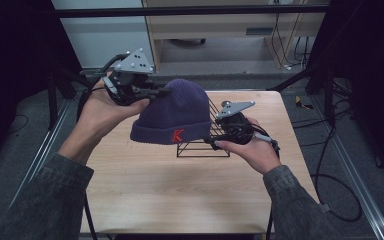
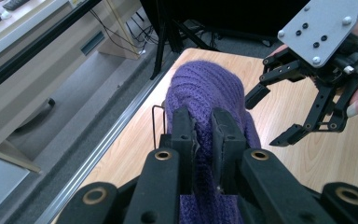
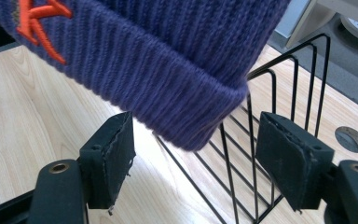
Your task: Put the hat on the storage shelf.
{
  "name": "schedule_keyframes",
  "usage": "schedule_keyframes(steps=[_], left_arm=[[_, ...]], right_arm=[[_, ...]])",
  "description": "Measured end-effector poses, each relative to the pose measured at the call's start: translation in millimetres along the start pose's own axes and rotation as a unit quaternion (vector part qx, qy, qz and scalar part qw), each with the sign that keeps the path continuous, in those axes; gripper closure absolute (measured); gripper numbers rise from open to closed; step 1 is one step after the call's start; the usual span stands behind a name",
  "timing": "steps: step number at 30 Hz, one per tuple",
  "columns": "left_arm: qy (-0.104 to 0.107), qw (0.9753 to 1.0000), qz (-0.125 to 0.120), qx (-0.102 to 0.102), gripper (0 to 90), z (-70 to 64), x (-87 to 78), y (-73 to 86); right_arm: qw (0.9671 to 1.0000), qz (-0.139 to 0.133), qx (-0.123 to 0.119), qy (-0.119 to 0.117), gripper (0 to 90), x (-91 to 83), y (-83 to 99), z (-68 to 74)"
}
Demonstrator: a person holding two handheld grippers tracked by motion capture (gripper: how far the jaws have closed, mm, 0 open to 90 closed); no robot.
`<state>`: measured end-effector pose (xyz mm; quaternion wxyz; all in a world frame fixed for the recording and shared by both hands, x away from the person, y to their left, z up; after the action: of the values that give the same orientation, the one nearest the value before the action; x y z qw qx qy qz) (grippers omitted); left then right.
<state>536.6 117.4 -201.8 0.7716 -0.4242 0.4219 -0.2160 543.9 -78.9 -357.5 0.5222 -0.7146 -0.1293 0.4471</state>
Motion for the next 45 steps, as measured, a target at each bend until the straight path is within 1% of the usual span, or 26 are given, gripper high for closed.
schedule_keyframes(steps=[2,5,8,12,14,17,19,22,23,25,28,32,35,38,39,40,42,43,44,45], left_arm=[[0.002,1.0000,-0.004,0.001,80.9,1.8,2.1,-2.1],[0.004,1.0000,-0.007,0.003,80.9,4.6,5.2,-4.9],[0.005,0.9999,-0.013,0.005,80.9,7.8,8.0,-8.5],[0.007,0.9997,-0.022,0.003,80.9,14.2,13.4,-12.5],[0.007,0.9997,-0.025,0.001,80.9,17.6,18.3,-13.3],[0.001,0.9998,-0.022,-0.001,80.9,23.1,27.0,-13.4],[-0.002,0.9996,-0.027,-0.006,80.9,27.0,32.4,-14.5],[-0.007,0.9992,-0.036,-0.013,80.9,31.5,40.5,-18.2],[-0.009,0.9990,-0.040,-0.016,80.9,32.2,43.0,-20.1],[-0.011,0.9988,-0.046,-0.015,80.8,32.1,47.3,-24.4],[-0.017,0.9987,-0.047,-0.010,80.8,30.9,53.3,-30.3],[-0.021,0.9990,-0.039,-0.007,80.7,30.8,63.8,-32.5],[-0.023,0.9990,-0.037,-0.007,80.7,32.0,71.3,-31.8],[-0.024,0.9988,-0.041,-0.012,80.7,34.4,77.4,-31.1],[-0.024,0.9988,-0.040,-0.012,80.6,35.4,78.5,-30.8],[-0.024,0.9986,-0.045,-0.016,80.6,35.3,80.8,-31.0],[-0.025,0.9988,-0.040,-0.013,80.6,36.0,84.0,-29.5],[-0.025,0.9988,-0.039,-0.017,80.6,36.1,86.0,-28.3],[-0.025,0.9990,-0.033,-0.015,80.6,36.5,87.7,-26.5],[-0.025,0.9990,-0.033,-0.016,80.6,36.0,90.2,-25.1]], right_arm=[[1.0000,-0.004,0.002,-0.003,28.4,0.8,-2.0,-2.3],[1.0000,-0.002,0.003,-0.003,28.5,2.8,-4.2,-6.7],[0.9999,-0.002,0.006,-0.009,29.0,5.1,-6.8,-10.7],[0.9999,-0.004,0.009,-0.010,30.3,8.1,-10.7,-19.0],[0.9999,-0.003,0.012,-0.012,32.3,9.7,-11.9,-24.3],[0.9998,-0.003,0.015,-0.015,39.7,10.2,-13.2,-31.4],[0.9999,-0.005,0.011,-0.011,48.6,8.9,-13.7,-35.6],[0.9997,-0.014,0.018,-0.010,61.3,4.9,-15.5,-41.1],[0.9996,-0.016,0.019,-0.010,63.9,3.5,-16.5,-42.7],[0.9996,-0.021,0.019,0.000,67.0,0.7,-18.9,-46.3],[0.9995,-0.024,0.013,0.013,67.8,-3.6,-21.7,-51.5],[0.9995,-0.017,0.009,0.025,67.9,-8.3,-18.0,-58.7],[0.9992,-0.015,0.013,0.036,68.1,-11.5,-13.9,-64.8],[0.9986,-0.017,0.019,0.046,68.3,-14.7,-11.9,-70.2],[0.9984,-0.019,0.017,0.050,68.5,-15.5,-11.6,-72.4],[0.9983,-0.020,0.020,0.052,68.6,-16.2,-11.5,-73.7],[0.9982,-0.017,0.016,0.056,68.7,-17.2,-10.9,-76.4],[0.9981,-0.015,0.014,0.059,68.7,-17.6,-10.3,-77.7],[0.9980,-0.012,0.015,0.061,68.7,-17.7,-9.4,-78.7],[0.9979,-0.009,0.014,0.062,68.8,-17.5,-8.1,-79.6]])
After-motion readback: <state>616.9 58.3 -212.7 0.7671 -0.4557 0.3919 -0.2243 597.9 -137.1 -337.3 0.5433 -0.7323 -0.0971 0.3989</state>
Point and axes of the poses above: each handheld gripper's, and its own axes: x roughly forward along the jaws, y roughly out of its underside, z roughly to its left, the point moved 6 cm from there along x, roughly forward along the jaws, and after that the axes turned 6 degrees about -z, right-handed, at the moved point
